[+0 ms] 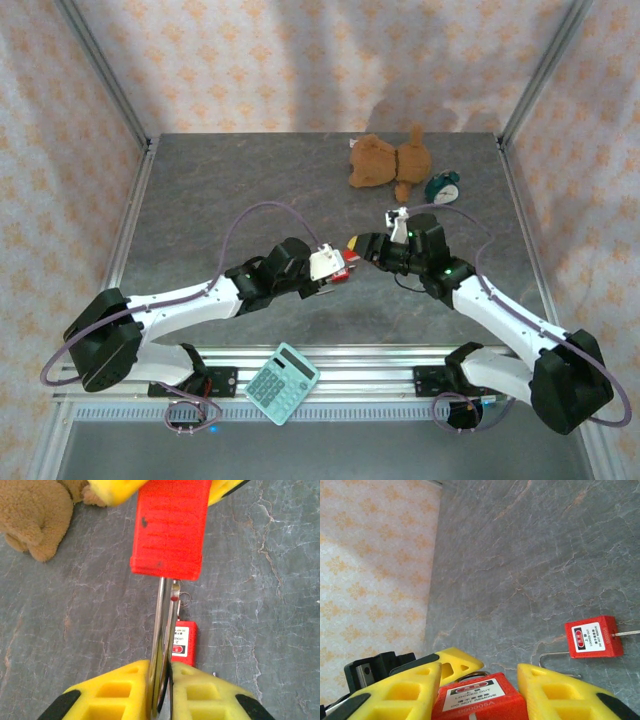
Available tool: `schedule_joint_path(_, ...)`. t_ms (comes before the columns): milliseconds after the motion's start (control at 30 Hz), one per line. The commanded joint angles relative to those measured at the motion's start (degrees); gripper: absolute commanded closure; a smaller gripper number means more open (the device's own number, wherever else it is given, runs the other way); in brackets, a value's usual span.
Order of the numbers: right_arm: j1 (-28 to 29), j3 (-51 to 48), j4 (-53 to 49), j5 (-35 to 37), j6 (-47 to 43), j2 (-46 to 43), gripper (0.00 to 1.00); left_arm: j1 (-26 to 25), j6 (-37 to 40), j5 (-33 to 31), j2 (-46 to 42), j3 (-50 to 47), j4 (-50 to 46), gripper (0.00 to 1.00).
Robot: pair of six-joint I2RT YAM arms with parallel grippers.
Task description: Unlock with the key
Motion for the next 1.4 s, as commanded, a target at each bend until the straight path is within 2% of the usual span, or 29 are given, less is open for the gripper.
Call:
schedule_joint_path(0, -1.20, 1.39, 1.14, 1.48, -0.96, -1.69, 0.74, 0.16, 0.66, -1.48, -1.56, 0.68, -0.35, 0.84)
schedule_joint_path(133, -2.18, 1.13, 1.69, 1.02, -0.53, -1.34, 0.74, 0.22, 0.64, -1.98, -2.82, -0.41, -0.20, 0.84)
schedule_joint_path(167, -2.19, 1.06, 1.93, 0.98, -0.40, -1.26, 0.74, 0.23, 0.48, -2.30, -2.91, -0.47, -0.15, 0.80)
schedule_joint_path(300, -2.18, 0.77, 2.96, -0.03, -0.03, -0.81, 0.74, 0.06, -0.78, -3.15, -2.95, 1.03, -0.95, 0.20)
schedule_joint_path(333, -2.14, 0.69, 3.18, -0.37, 0.06, -0.59, 0.74, -0.03, -0.76, -2.91, -2.87, 1.72, -0.67, 0.13)
schedule_joint_path(433, -1.70, 0.27, 4.50, -1.00, 0.69, -0.16, 0.74, -1.96, 0.75, -2.68, -1.76, 4.52, 0.33, 0.08)
schedule_joint_path(567, -0.73, 0.33, 5.52, -1.79, 1.08, 0.22, 0.74, -3.96, 3.01, -2.29, 1.61, 7.03, 4.80, 0.13)
schedule_joint_path(833, -0.41, 0.33, 4.09, -2.24, 0.10, -1.58, 0.74, -4.09, 2.10, -3.51, 8.31, 9.60, 8.27, 0.43)
schedule_joint_path(1133, -0.43, 0.14, 4.71, -1.99, 0.13, -0.95, 0.74, -4.08, 1.13, -5.85, 7.62, 7.54, 10.88, 0.78)
schedule_joint_path(1233, -0.43, -0.02, 5.60, -2.36, 0.76, -0.42, 0.74, -4.15, 1.36, -5.92, 7.51, 7.22, 10.84, 0.82)
schedule_joint_path(1300, -0.39, 0.20, 4.91, -1.72, 0.88, -0.53, 0.66, -4.16, 1.85, -6.91, 7.72, 7.21, 10.88, 0.83)
schedule_joint_path(1367, -0.43, 0.74, 2.69, 0.18, 0.86, -1.25, 0.51, -4.23, 2.76, -9.11, 8.10, 6.77, 11.81, 0.84)
